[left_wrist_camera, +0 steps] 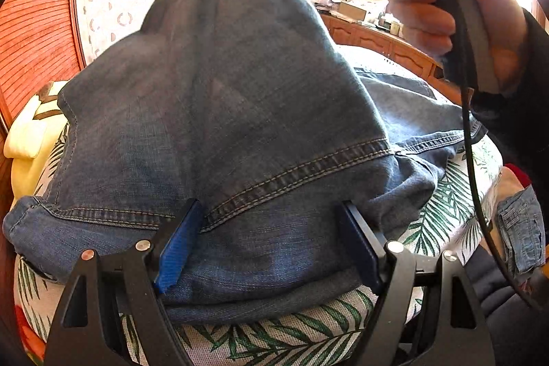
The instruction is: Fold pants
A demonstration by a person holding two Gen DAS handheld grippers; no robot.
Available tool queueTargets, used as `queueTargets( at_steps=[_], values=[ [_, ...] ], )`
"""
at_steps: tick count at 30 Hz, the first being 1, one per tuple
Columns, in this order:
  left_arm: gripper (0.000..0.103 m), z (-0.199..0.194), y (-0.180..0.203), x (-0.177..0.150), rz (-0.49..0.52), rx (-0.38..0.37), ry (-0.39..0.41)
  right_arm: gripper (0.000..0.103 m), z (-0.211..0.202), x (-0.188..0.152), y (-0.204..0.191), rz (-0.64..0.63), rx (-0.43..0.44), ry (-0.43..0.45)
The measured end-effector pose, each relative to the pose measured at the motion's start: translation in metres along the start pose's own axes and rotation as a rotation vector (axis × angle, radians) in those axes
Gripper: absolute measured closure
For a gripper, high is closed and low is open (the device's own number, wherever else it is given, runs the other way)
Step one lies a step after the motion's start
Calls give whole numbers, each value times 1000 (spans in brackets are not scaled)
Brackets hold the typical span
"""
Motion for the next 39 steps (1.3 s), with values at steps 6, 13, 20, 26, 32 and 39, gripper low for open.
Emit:
queueTargets(
  at_steps=[6,13,20,26,32,39],
  values=[
    [23,-1,3,-1,1,0,3,92,22,-22,42,52,-102,-79],
    [23,-2,3,0,-8,-4,2,71,4,-26,49,45,-146,-58],
    [23,-6,-1,4,-42,-21,2,70,21,-67,103,120,-215,-174],
    [23,-16,-1,16,-53,-22,27,70,-22,-94,125,119,-265,-157],
    [23,-19,8,30,-25,-24,43,53,-93,-141,146,130,-358,-158],
    [23,-12,24,37,0,-30,46,52,-163,-200,176,203,-468,-188]
  ],
)
Point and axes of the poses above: each gripper's, at about its wrist camera, not at the fingertips, and z roughly the way its jaws point, y to its right, x to its top, the point moved 10 cm from there along z, roughly the way its jaws point, and after that the axes turned 7 degrees about -x, right-handed, at the moved point
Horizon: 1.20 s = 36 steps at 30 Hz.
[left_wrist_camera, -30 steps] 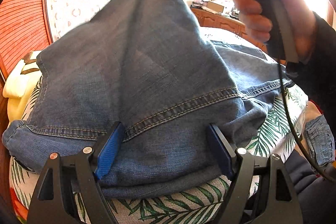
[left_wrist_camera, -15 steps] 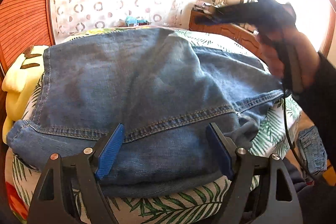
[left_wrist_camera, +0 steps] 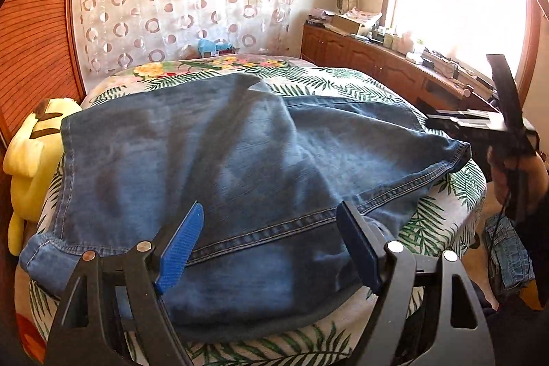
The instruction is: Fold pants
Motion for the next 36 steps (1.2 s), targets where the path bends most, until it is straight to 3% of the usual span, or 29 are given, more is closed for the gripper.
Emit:
queueTargets(
  at_steps=[8,18,26,27,28,30,36],
  values=[
    [23,6,11,4,0,0,0,51,-15,-42,42,74,-55,-52],
    [23,20,11,-10,5,0,-67,51,-14,-59,42,111,-32,-110],
    [23,20,7,-16,-13,-1,-63,49,-16,-64,47,112,-45,-97],
    [23,19,7,-15,-14,0,-62,56,-18,-66,45,106,-39,-93],
    [23,17,7,-13,-13,3,-58,75,-17,-66,38,101,-16,-92],
    [23,13,5,-10,-15,10,-44,92,-19,-65,28,107,47,-104],
    [23,-10,-8,4,-37,32,11,95,-55,-11,12,68,116,41]
  ],
)
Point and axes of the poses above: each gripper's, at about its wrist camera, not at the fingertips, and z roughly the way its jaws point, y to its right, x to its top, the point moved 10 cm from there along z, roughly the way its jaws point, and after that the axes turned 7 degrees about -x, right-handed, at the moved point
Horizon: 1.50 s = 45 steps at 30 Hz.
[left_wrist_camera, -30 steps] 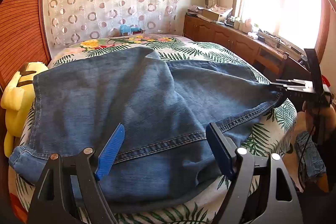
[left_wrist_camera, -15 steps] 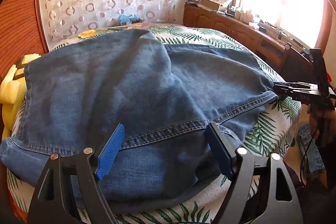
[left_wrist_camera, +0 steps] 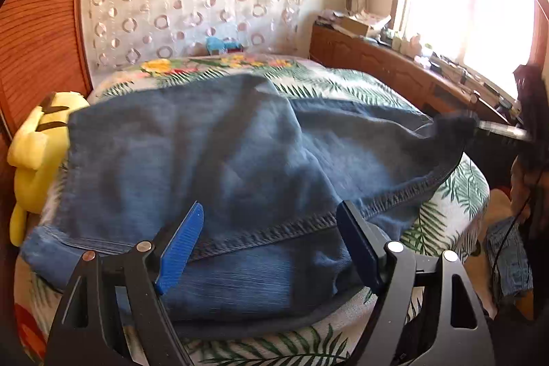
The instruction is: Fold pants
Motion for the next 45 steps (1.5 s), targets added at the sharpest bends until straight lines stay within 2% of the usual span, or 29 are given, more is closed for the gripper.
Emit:
queueTargets(
  at_steps=[5,9,13,18,19,23,26,28,32,39,42,45],
  values=[
    [23,-23,-14,10,-17,27,50,95,-33,66,-58,-103,112,128],
    [23,-42,-30,14,-41,49,90,95,-49,101,-130,-210,264,174],
    [22,-55,-45,13,-57,70,107,95,-53,114,-192,-297,363,179],
    [23,-59,-57,6,-74,82,103,93,-35,115,-231,-326,452,117],
    [23,-59,-59,5,-78,82,102,88,-27,114,-234,-331,453,96],
    [23,-57,-61,3,-88,78,103,80,-2,116,-219,-322,410,51],
    [23,-55,-61,1,-91,74,100,64,4,118,-216,-311,356,45],
    [23,-54,-60,3,-89,73,99,50,-1,121,-215,-297,358,51],
    [23,-54,-57,5,-83,70,102,47,-5,116,-215,-283,336,64],
    [23,-52,-50,9,-66,71,100,42,-27,107,-231,-281,383,101],
    [23,-53,-51,9,-62,70,102,41,-28,105,-231,-291,330,119],
    [23,-51,-56,8,-56,82,96,41,-18,94,-222,-269,282,85]
  ],
)
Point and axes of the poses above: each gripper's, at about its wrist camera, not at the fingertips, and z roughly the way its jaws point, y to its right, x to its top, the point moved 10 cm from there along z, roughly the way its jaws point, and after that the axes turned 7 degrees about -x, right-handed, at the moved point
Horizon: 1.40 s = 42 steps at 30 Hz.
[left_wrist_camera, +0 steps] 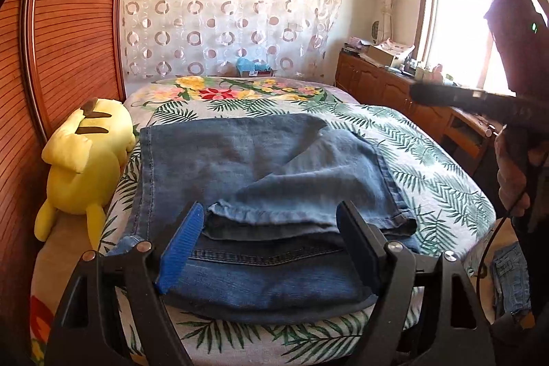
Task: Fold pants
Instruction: 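Grasp the folded jeans edge with the left gripper while the right gripper grasps it too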
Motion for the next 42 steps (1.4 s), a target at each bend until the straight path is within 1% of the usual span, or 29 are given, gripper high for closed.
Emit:
queueTargets(
  at_steps=[2,6,9,11,12,13,14,16,19,21,22,23,24,25,26,27,29,33,38,40,42],
  values=[
    [23,3,-6,-2,6,14,-9,41,7,-12,8,15,-42,-26],
    [23,12,-24,-9,-4,29,-35,41,22,-37,10,49,-49,-92],
    [23,20,-39,-12,-25,21,-58,41,33,-59,10,94,-50,-146],
    [35,27,-46,-13,-41,4,-75,42,38,-70,9,122,-42,-175],
    [38,31,-47,-13,-46,0,-84,42,41,-76,8,132,-39,-188],
    [45,35,-49,-13,-46,-7,-91,42,42,-80,6,142,-33,-200],
    [50,38,-50,-13,-45,-13,-95,42,43,-84,4,152,-22,-211],
    [54,47,-53,-14,-49,-24,-119,42,44,-89,-1,167,-1,-224],
    [56,60,-52,-18,-38,-39,-155,42,46,-90,-9,180,33,-234],
    [60,66,-52,-21,-30,-41,-170,42,48,-91,-12,185,53,-235],
    [62,67,-51,-21,-24,-41,-170,46,49,-90,-16,184,65,-236],
    [68,67,-50,-20,-18,-44,-166,52,50,-89,-19,181,78,-239],
    [70,66,-49,-19,-14,-48,-163,66,52,-90,-19,178,86,-241],
    [76,65,-47,-18,-9,-44,-162,80,51,-89,-19,173,85,-236],
    [83,64,-47,-18,-4,-39,-161,86,48,-88,-18,165,88,-228],
    [85,62,-45,-17,3,-40,-161,93,47,-84,-18,156,87,-217],
    [91,56,-41,-14,12,-45,-150,96,50,-73,-9,147,89,-182],
    [93,31,-27,-3,27,-67,-98,98,31,-32,-2,98,76,-94],
    [94,-11,-6,16,41,-94,-15,99,9,39,-7,10,68,24],
    [94,-24,-1,22,44,-98,8,100,7,62,-17,-22,77,52],
    [94,-34,0,27,45,-91,25,100,13,80,-27,-49,89,61]
  ],
)
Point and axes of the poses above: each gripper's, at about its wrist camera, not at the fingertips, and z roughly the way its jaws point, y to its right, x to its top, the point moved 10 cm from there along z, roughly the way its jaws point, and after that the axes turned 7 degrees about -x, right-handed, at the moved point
